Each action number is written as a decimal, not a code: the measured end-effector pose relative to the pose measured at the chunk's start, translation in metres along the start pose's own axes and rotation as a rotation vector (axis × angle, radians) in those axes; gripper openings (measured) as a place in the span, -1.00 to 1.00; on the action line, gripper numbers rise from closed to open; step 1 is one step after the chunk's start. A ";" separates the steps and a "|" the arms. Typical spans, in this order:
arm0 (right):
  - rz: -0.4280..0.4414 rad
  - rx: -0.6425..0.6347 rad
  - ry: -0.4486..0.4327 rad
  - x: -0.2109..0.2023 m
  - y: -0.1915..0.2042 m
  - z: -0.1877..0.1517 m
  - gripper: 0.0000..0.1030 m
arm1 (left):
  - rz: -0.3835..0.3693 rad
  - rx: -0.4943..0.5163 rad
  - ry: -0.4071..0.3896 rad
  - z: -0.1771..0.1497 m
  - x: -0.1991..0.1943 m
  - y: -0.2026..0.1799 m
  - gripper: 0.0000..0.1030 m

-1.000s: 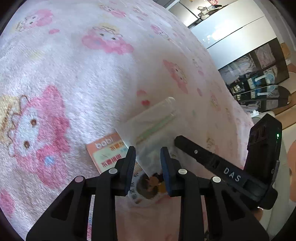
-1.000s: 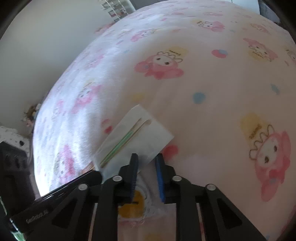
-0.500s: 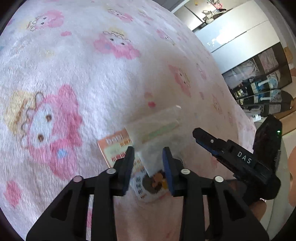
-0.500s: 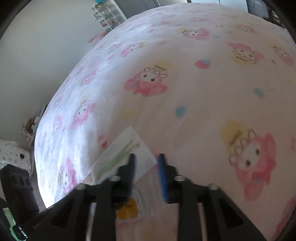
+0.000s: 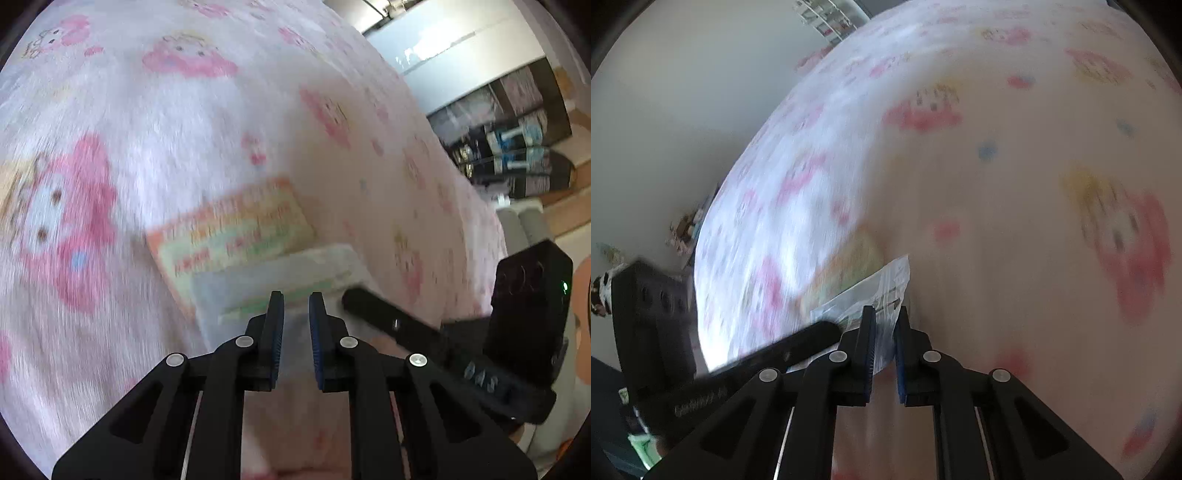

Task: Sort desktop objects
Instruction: 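Grasp the clear plastic bag with the green stick with the right gripper, then carry the plastic bag over the box, lower it in and release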

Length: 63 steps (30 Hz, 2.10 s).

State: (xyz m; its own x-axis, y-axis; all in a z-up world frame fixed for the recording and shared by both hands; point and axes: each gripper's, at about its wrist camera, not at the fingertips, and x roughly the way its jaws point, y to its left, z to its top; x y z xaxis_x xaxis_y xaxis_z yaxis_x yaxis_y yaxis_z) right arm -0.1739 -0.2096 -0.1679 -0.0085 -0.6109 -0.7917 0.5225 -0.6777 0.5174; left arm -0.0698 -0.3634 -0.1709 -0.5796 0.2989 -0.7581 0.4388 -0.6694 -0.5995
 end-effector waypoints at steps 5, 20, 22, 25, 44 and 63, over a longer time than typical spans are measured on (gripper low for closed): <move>-0.042 0.039 0.069 -0.008 -0.006 -0.051 -0.82 | 0.042 0.010 0.028 -0.026 -0.011 0.006 -0.70; -0.106 -0.017 0.069 0.011 -0.014 -0.057 -0.33 | 0.061 -0.078 0.078 -0.051 -0.008 0.037 -0.35; -0.082 -0.025 0.068 0.012 -0.014 -0.056 -0.33 | 0.052 -0.078 0.087 -0.050 -0.006 0.033 -0.37; -0.046 -0.026 0.071 0.001 -0.012 -0.059 -0.61 | 0.068 -0.051 0.069 -0.052 -0.010 0.020 -0.42; -0.095 0.068 -0.314 -0.230 -0.021 -0.136 -0.69 | -0.097 0.288 -0.007 -0.116 -0.087 -0.173 -0.71; -0.339 0.297 -0.538 -0.429 -0.127 -0.226 -0.68 | -0.184 0.647 0.183 -0.222 -0.043 -0.417 -0.71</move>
State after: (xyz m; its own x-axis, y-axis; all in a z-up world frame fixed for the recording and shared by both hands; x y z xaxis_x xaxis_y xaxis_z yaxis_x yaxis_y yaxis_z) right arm -0.0436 0.2315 0.0328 -0.5907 -0.4115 -0.6941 0.1617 -0.9031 0.3978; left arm -0.0753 0.0539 0.0550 -0.4552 0.5179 -0.7243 -0.1851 -0.8507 -0.4920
